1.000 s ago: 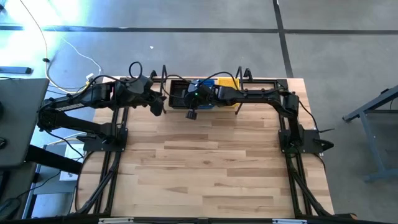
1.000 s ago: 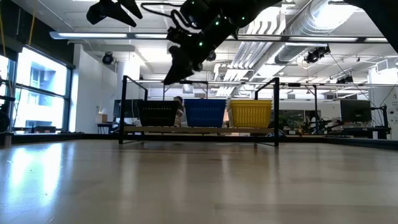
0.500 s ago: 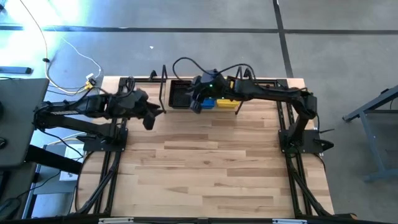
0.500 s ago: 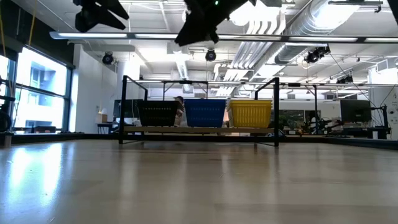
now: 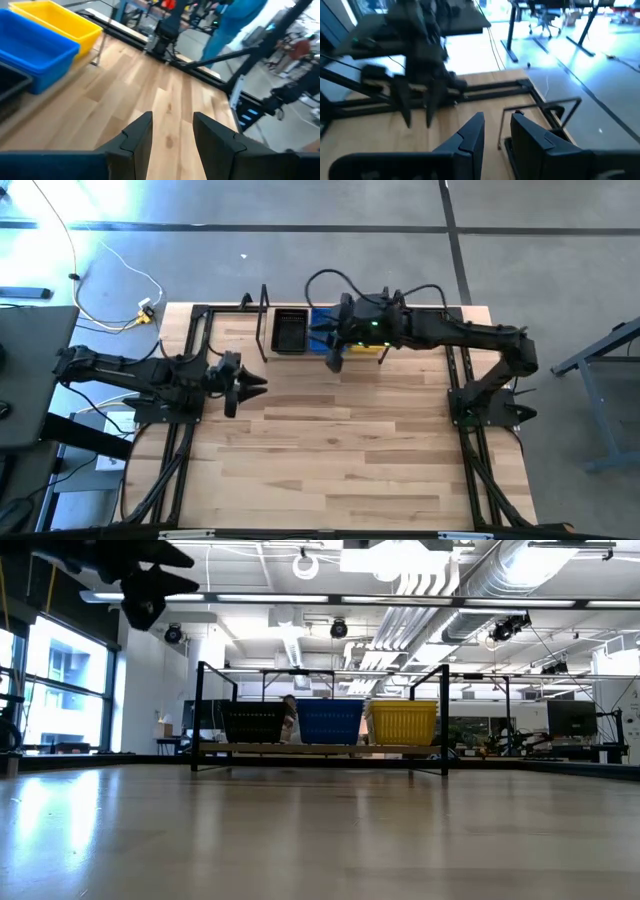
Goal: Stack baskets on shelf by color
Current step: Return to Home Position
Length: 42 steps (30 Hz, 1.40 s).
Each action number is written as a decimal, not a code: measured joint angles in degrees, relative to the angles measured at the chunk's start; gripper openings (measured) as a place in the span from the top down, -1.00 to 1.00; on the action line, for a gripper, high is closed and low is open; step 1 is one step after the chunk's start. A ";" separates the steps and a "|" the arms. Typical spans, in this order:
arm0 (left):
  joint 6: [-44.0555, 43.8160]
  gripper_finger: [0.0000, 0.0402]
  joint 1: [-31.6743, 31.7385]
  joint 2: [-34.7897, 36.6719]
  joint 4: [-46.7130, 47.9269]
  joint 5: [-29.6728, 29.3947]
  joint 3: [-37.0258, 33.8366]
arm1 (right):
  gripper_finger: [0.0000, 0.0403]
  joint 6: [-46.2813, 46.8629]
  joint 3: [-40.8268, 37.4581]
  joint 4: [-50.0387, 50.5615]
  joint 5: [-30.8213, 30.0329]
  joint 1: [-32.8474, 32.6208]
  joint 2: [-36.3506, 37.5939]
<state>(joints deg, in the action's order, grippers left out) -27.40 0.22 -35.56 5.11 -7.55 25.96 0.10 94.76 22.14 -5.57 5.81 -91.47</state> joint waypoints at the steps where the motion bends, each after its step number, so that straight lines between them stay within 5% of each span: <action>1: -0.03 0.35 -0.57 0.83 -1.35 0.00 -1.63 | 0.59 -0.05 0.00 0.18 -0.20 -0.51 0.94; 9: -0.79 0.35 -4.51 11.06 -13.03 0.00 -12.66 | 0.59 0.11 0.00 6.09 -10.23 -4.74 9.87; 20: 0.72 0.35 -5.59 26.50 -12.80 -0.11 -22.16 | 0.59 2.56 0.00 9.70 -12.92 -9.93 22.06; 33: 8.90 0.35 -5.50 35.33 -7.08 -0.81 -25.33 | 0.59 7.50 -0.23 25.11 -27.00 -19.09 35.47; 38: 11.54 0.35 -5.50 35.33 -7.44 -1.40 -25.33 | 0.59 8.95 -11.80 20.80 -34.86 -21.39 41.25; 42: 11.28 0.35 -5.50 35.33 -7.93 -1.66 -25.29 | 0.59 6.88 -24.93 9.27 -34.71 -21.32 47.66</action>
<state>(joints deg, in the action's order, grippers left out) -16.12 -5.28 -0.23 -2.82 -9.21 0.67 6.99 69.83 31.41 -40.28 -15.51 -43.82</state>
